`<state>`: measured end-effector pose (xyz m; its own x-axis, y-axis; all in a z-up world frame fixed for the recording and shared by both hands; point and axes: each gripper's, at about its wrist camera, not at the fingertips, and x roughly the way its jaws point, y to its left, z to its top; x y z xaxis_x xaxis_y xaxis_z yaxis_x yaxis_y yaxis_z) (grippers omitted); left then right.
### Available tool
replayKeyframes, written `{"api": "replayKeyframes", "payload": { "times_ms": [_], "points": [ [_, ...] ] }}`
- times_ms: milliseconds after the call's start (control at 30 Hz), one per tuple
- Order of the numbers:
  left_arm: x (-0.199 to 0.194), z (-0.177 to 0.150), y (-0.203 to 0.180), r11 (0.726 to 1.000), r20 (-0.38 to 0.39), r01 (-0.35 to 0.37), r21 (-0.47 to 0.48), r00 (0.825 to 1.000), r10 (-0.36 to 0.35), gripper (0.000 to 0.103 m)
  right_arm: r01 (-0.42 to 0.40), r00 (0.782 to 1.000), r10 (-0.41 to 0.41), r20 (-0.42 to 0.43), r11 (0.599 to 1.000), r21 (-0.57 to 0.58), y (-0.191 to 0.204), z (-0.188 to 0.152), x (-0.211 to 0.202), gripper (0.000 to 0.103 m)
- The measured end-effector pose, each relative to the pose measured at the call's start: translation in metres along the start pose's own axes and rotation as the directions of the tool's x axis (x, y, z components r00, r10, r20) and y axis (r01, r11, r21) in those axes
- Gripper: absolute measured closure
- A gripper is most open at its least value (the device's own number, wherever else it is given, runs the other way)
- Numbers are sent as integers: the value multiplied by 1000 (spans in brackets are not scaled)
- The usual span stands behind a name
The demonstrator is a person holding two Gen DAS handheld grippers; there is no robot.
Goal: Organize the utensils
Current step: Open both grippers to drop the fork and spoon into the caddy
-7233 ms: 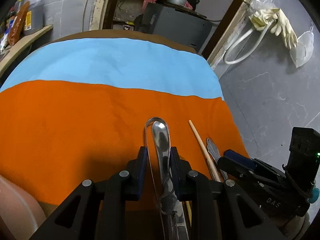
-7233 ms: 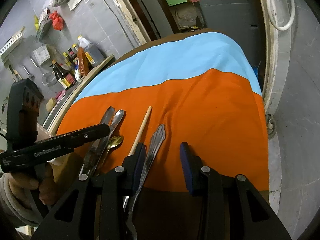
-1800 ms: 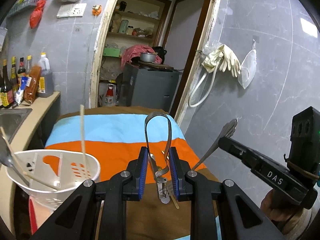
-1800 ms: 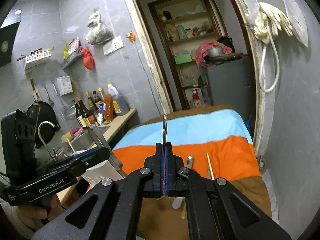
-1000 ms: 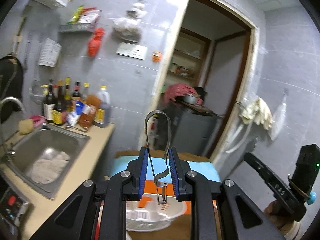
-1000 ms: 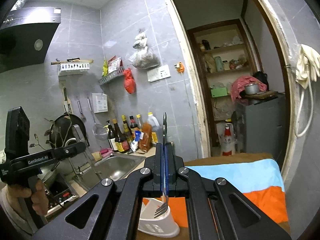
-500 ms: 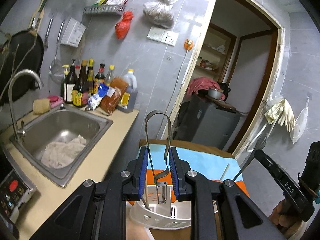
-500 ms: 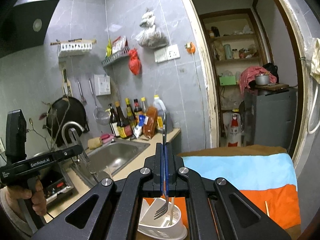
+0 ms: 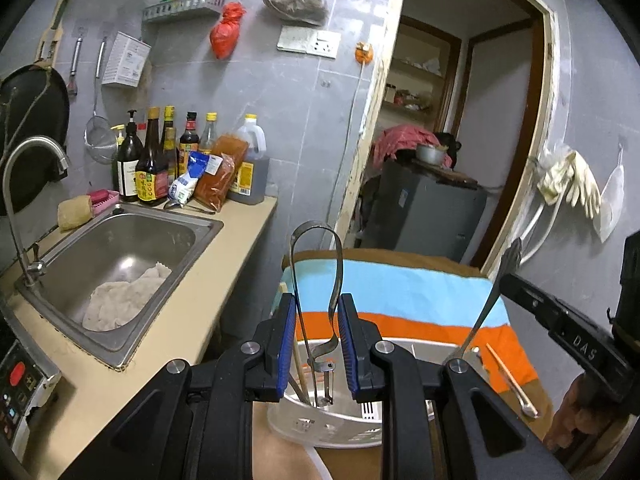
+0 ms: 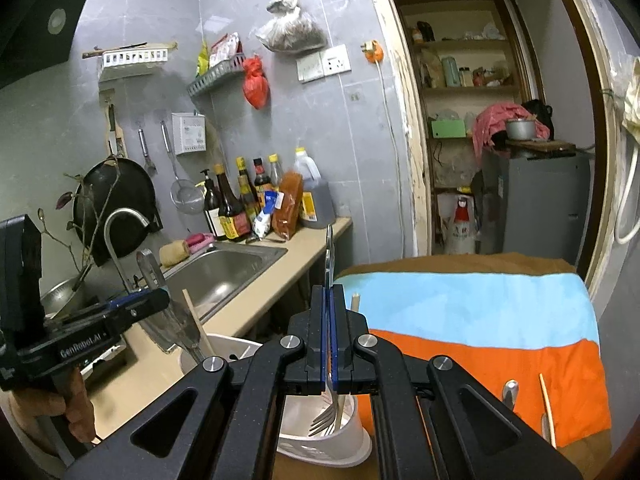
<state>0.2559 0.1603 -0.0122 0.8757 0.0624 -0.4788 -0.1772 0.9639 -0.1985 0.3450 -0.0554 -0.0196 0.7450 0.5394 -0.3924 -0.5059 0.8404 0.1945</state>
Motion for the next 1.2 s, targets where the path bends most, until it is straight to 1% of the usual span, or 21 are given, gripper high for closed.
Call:
{"api": "replayKeyframes", "payload": {
  "times_ms": [167, 400, 500, 533, 567, 600, 633, 700, 733, 800, 833, 867, 900, 967, 1000, 1033, 1067, 1100, 1133, 1167, 1200],
  "points": [
    [7, -3, 0, 1000, -39, 17, -1, 999, -17, 83, -6, 999, 6, -33, 1000, 10, -1, -5, 6, 101],
    [10, -6, 7, 996, -75, 65, -63, 995, -70, 81, -17, 996, 19, -90, 1000, 14, 0, -14, 13, 100],
    [7, -6, 7, 994, -60, 79, -80, 995, -84, 66, -22, 996, 24, -90, 1000, 21, 0, -16, 9, 99],
    [5, -5, 7, 992, -46, 86, -91, 995, -90, 58, -22, 996, 23, -86, 1000, 22, 0, -16, 7, 95],
    [3, -4, 7, 991, -35, 93, -101, 995, -97, 53, -23, 996, 25, -83, 999, 24, -1, -16, 6, 86],
    [1, -4, 7, 989, -26, 101, -110, 994, -104, 53, -24, 997, 26, -77, 999, 25, -1, -15, 4, 81],
    [-1, -2, 5, 987, -17, 108, -116, 994, -111, 52, -25, 997, 27, -72, 999, 27, -2, -14, 2, 73],
    [-4, -1, 2, 988, -5, 106, -112, 994, -107, 50, -24, 999, 26, -43, 999, 33, -3, -12, -7, 71],
    [-6, 1, -2, 989, 6, 106, -107, 994, -106, 47, -21, 999, 22, -30, 999, 36, -4, -11, -11, 71],
    [-11, 3, -6, 989, 26, 112, -101, 994, -110, 40, -3, 1000, 3, -1, 999, 42, -7, -9, -21, 67],
    [-16, 4, -10, 989, 47, 115, -95, 993, -111, 35, 4, 1000, -4, 12, 999, 46, -8, -7, -25, 59],
    [-18, 6, -13, 989, 60, 116, -91, 992, -111, 29, 19, 999, -21, 39, 998, 56, -11, -7, -33, 49],
    [-22, 7, -18, 990, 79, 117, -83, 991, -110, 27, 30, 997, -34, 62, 998, 63, -14, -6, -41, 46],
    [-28, 9, -26, 990, 110, 119, -72, 988, -111, 17, 52, 993, -59, 105, 996, 71, -22, -3, -55, 32],
    [-31, 10, -31, 991, 125, 119, -66, 986, -110, 15, 60, 991, -68, 118, 996, 73, -25, -1, -61, 30],
    [-33, 11, -35, 991, 137, 117, -62, 985, -108, 9, 71, 987, -81, 137, 995, 76, -29, 2, -68, 25],
    [-36, 11, -41, 992, 153, 116, -55, 983, -107, 6, 87, 982, -99, 160, 993, 80, -34, 3, -78, 21],
    [-38, 11, -46, 992, 164, 118, -48, 980, -108, 5, 96, 980, -109, 169, 992, 83, -37, 6, -82, 18],
    [-39, 11, -52, 992, 173, 121, -40, 979, -112, 3, 114, 974, -130, 185, 989, 91, -42, 7, -90, 11],
    [-40, 11, -58, 992, 179, 125, -30, 977, -117, 1, 127, 970, -145, 196, 987, 99, -47, 9, -96, 7],
    [-41, 11, -63, 992, 184, 127, -22, 975, -121, 1, 137, 966, -157, 205, 985, 107, -53, 10, -102, 6]
  ]
}}
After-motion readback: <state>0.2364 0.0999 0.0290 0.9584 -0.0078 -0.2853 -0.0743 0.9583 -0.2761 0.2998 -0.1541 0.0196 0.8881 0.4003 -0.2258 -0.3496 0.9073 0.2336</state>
